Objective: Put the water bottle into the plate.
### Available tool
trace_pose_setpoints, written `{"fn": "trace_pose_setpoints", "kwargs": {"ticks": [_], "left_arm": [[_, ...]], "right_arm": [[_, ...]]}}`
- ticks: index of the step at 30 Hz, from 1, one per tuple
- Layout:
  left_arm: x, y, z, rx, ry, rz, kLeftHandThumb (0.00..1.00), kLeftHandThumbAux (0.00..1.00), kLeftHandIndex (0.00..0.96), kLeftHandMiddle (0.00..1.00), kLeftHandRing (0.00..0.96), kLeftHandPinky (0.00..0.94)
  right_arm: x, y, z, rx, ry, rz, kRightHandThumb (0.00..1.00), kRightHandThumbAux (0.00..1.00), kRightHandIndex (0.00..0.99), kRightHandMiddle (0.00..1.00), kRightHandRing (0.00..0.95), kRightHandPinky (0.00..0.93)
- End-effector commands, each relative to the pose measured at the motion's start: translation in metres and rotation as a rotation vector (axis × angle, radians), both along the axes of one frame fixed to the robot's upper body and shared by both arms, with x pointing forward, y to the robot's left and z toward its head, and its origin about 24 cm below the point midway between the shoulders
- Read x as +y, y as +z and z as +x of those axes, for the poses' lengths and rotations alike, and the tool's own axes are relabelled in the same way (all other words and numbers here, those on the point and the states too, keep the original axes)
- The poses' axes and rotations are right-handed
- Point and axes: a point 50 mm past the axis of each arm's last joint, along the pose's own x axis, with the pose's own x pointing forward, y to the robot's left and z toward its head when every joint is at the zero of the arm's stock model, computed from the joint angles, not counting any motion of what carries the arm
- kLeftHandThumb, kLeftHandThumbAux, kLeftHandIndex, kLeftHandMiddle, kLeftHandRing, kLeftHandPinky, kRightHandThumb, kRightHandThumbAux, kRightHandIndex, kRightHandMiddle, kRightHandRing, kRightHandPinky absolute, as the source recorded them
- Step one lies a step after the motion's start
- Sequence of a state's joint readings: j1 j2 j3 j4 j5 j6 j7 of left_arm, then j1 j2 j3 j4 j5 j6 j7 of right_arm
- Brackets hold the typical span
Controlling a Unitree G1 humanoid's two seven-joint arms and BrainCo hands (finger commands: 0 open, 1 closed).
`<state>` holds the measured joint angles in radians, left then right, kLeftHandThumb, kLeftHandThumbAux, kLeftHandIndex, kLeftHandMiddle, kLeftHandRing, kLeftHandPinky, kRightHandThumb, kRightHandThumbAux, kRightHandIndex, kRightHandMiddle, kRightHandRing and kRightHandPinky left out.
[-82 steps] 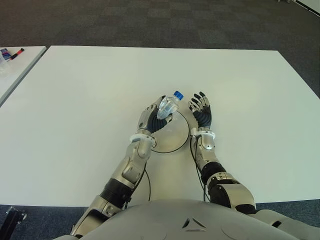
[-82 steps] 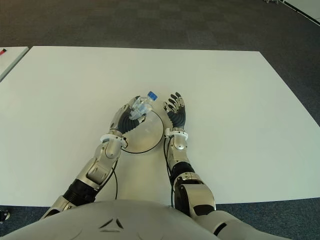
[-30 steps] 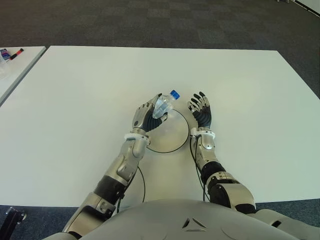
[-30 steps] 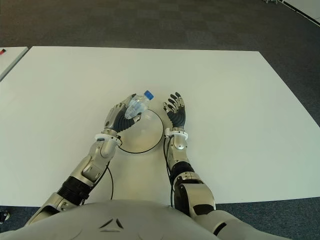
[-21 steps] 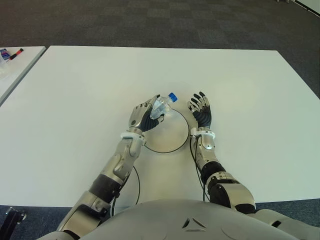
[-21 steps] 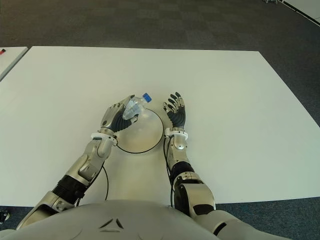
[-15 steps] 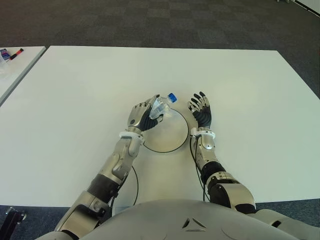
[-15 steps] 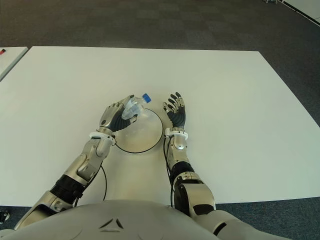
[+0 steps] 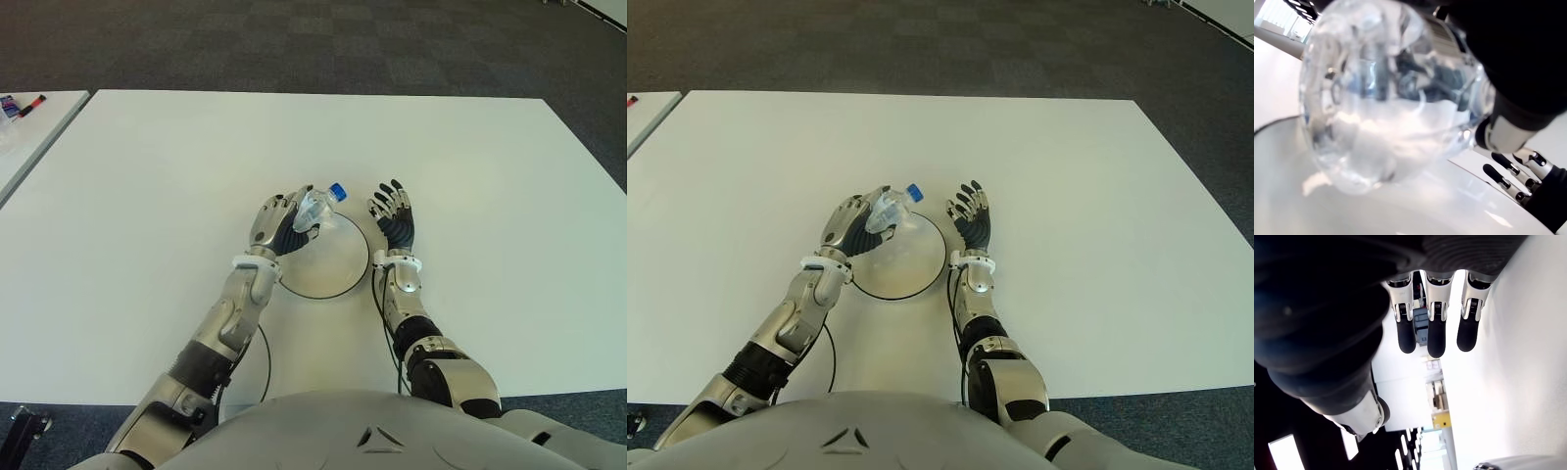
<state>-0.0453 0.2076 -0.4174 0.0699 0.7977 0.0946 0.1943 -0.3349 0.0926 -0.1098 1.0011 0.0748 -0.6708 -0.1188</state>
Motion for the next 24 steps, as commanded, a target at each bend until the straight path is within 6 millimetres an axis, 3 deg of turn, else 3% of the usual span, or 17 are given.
{"fn": "trace_pose_setpoints", "kwargs": {"ticks": [1,24], "left_arm": [[-0.0003,0.0042,0.0,-0.009,-0.016,0.014,0.0,0.848,0.0,0.0,0.0,0.0],[0.0039,0.005,0.0001,-0.002,-0.038,0.03,0.0,0.843,0.0,0.0,0.0,0.0]], "right_arm": [[0.0154,-0.0274,-0.0239,0.148,0.001,0.058,0.056,0.842,0.108,0.207,0.214,0.242],[0.0167,-0.0271,-0.0231,0.15,0.002,0.058,0.069,0.843,0.104,0.212,0.22,0.245]]}}
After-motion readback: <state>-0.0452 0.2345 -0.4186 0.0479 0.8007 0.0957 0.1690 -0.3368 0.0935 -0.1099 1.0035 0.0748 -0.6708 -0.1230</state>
